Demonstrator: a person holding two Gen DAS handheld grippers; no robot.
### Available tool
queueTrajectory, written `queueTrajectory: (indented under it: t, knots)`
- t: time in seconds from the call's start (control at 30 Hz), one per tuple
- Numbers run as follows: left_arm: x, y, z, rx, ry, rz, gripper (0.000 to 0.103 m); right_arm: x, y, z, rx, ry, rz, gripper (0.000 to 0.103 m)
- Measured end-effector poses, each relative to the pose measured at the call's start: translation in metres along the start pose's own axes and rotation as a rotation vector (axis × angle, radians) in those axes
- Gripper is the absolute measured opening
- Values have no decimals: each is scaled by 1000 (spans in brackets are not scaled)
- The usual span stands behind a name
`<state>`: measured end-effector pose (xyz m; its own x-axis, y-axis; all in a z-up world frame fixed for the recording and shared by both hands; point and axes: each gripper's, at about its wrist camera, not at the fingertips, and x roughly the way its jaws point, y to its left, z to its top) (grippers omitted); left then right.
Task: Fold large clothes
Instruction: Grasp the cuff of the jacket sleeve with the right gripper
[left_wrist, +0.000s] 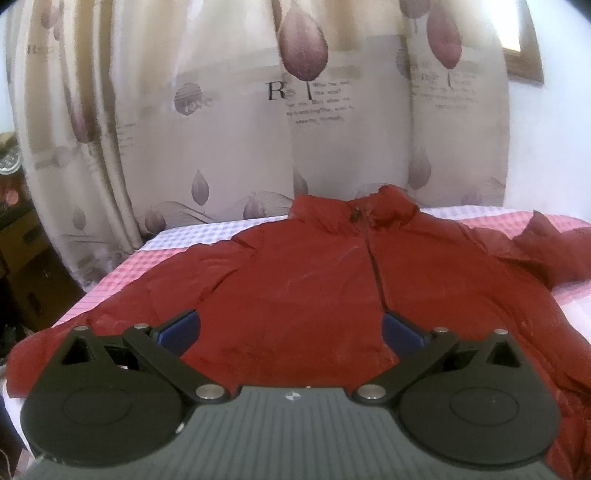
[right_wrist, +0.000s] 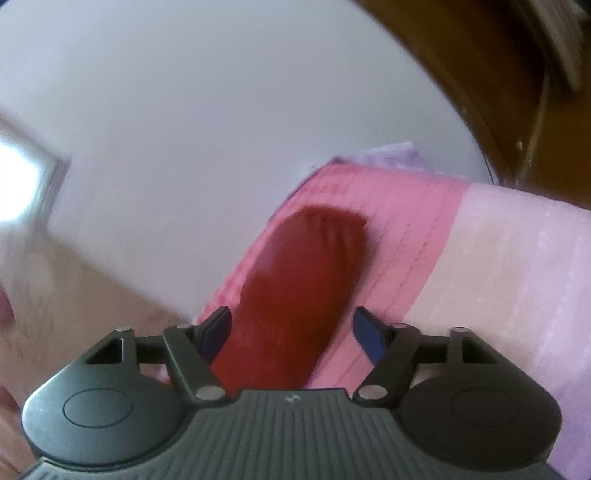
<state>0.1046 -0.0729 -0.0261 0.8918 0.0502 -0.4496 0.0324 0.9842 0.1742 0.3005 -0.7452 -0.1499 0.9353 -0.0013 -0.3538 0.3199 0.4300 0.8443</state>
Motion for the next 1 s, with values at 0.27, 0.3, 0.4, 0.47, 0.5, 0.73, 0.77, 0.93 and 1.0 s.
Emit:
queueTrajectory:
  t: [0.27,0.3,0.4,0.47,0.5,0.73,0.77,0.93,1.0]
  knots:
    - [-10,-11,-5,53,-9,13,103,33,-2,34,20,25,11,71]
    - [-11,-10,-5,54,-10,22,103,39,2,34,6,37,11,71]
    - [-11,-10,-4,58,2,44,103,58,16,30,-78,53,-29,70]
    - [-10,-9,-5,61,9,56,103,68,24,27,-139,52,-50,68]
    - [-10,-9,-5,62,14,60,103,73,26,27,-149,59,-63,54]
    - [-9,-6,-6,65,10,77,103,66,21,39,-74,58,-14,6]
    - [-9,-5,-6,59,8,76,103,59,23,41,-54,42,7,6]
    - [-15,6,-9,23,-3,72,103,24,69,50,-51,-29,152,6]
    - [-17,13,-10,7,-1,73,103,13,101,48,-74,-34,220,6]
